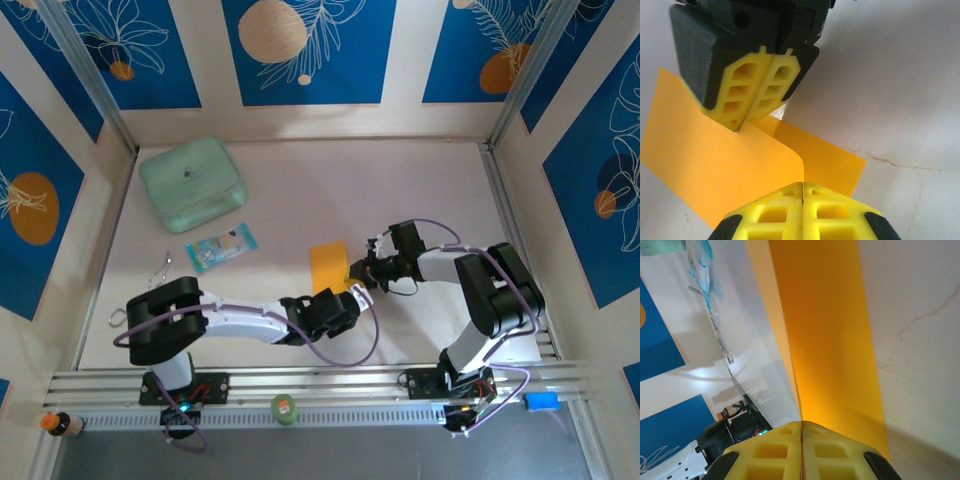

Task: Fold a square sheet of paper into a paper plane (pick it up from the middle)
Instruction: Fold the triangle a second time at the center of the table.

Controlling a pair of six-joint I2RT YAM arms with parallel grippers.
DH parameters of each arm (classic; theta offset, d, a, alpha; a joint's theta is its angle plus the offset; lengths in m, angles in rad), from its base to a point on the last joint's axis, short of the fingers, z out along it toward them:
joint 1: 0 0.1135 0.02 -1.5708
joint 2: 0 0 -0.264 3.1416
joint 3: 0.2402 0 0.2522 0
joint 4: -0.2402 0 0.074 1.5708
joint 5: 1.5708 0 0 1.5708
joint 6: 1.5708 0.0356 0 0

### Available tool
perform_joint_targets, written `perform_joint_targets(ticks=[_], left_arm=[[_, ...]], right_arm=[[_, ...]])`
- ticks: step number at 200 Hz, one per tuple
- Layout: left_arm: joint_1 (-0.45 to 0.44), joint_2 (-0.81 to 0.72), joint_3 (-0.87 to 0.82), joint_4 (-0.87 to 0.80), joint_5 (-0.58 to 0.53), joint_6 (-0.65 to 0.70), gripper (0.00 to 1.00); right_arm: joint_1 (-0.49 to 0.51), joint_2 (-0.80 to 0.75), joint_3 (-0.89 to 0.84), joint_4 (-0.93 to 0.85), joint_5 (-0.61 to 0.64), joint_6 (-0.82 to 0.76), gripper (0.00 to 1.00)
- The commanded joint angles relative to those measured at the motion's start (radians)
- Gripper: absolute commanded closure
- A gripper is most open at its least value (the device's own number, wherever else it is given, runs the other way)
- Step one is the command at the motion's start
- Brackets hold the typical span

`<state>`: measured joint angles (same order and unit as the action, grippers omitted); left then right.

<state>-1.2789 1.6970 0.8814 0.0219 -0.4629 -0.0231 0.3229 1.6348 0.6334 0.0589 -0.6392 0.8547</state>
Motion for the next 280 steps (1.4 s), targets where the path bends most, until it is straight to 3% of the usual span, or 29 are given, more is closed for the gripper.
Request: perform_joint_targets(ticks=[1,45,92,183,280], left_arm=[[0.035,-0.039,0.007,0.013,0.128,-0.056,0.97],[0.158,-0.07,-0.031,0.079,0.457,-0.184,0.99],[0.243,-0.073,-0.081,0.171,0.645,-0.281,0.99],[0.283,-0.084,-0.116,0.232,0.651,-0.346,0.98],[0.285,-0.086,-0.113,0.227,0.629,-0.365,0.98]], right_arm=[[-0.009,-0.053,0.012,-0.055,0.021,-0.025,0.89],[-0.031,-0.206,-0.033,-0.114,0.14,-0.017,0.65],[-0.047,-0.324,-0.072,-0.188,0.18,-0.013,0.67],[0.083,-0.324,-0.188,-0.09,0.228,0.089,1.0],[0.251,-0.488,-0.342,0.083,0.521,0.18,1.0]])
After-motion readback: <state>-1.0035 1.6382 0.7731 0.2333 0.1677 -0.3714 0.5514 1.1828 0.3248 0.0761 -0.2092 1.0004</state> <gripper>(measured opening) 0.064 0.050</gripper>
